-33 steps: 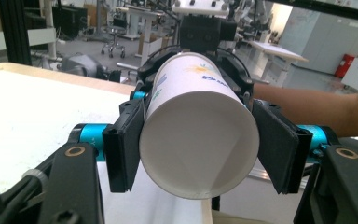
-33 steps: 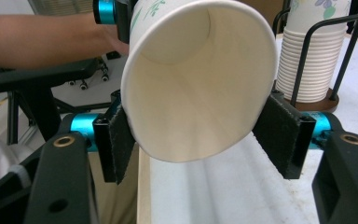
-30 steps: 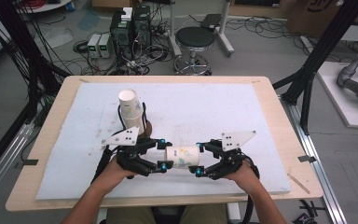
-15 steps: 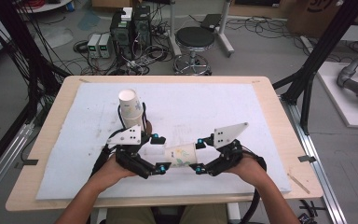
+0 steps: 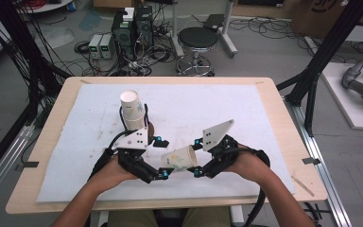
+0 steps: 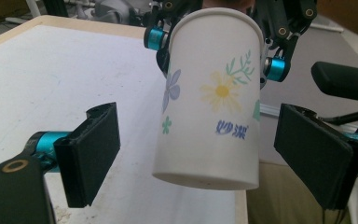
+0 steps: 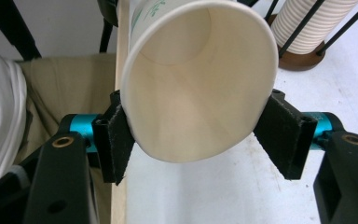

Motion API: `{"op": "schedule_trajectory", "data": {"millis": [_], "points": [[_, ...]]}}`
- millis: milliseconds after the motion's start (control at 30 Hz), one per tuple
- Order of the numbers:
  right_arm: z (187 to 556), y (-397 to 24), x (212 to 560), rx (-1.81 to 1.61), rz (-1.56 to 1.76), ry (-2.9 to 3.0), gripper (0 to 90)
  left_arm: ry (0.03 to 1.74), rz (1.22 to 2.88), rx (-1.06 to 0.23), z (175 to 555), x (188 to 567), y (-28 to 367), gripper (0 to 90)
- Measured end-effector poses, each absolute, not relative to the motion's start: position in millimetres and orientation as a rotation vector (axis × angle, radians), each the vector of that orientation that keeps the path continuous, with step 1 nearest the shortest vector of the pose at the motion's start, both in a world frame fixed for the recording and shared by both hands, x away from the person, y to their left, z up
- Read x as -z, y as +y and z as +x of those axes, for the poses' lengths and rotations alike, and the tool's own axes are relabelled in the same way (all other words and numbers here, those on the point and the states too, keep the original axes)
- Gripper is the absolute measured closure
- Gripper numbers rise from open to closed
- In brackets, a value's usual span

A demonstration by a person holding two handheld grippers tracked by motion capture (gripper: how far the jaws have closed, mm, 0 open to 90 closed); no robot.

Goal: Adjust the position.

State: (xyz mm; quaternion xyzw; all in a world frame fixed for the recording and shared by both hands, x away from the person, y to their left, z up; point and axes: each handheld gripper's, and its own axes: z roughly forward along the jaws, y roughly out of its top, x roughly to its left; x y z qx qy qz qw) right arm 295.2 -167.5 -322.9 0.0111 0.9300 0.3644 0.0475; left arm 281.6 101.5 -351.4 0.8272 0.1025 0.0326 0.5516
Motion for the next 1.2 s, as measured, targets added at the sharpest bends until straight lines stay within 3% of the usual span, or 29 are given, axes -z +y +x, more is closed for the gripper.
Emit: {"op": "schedule_trajectory", "data": {"millis": [533,1200], "points": [[293,-139,312,-0.778,-0.096,2.894,32.3,0.184,2.089,-0.083,282,347,85,15.6],[289,-118,306,-0.534,-0.12,2.94,32.0,0.194,2.161,-0.011,286,355,72,31.7]]}}
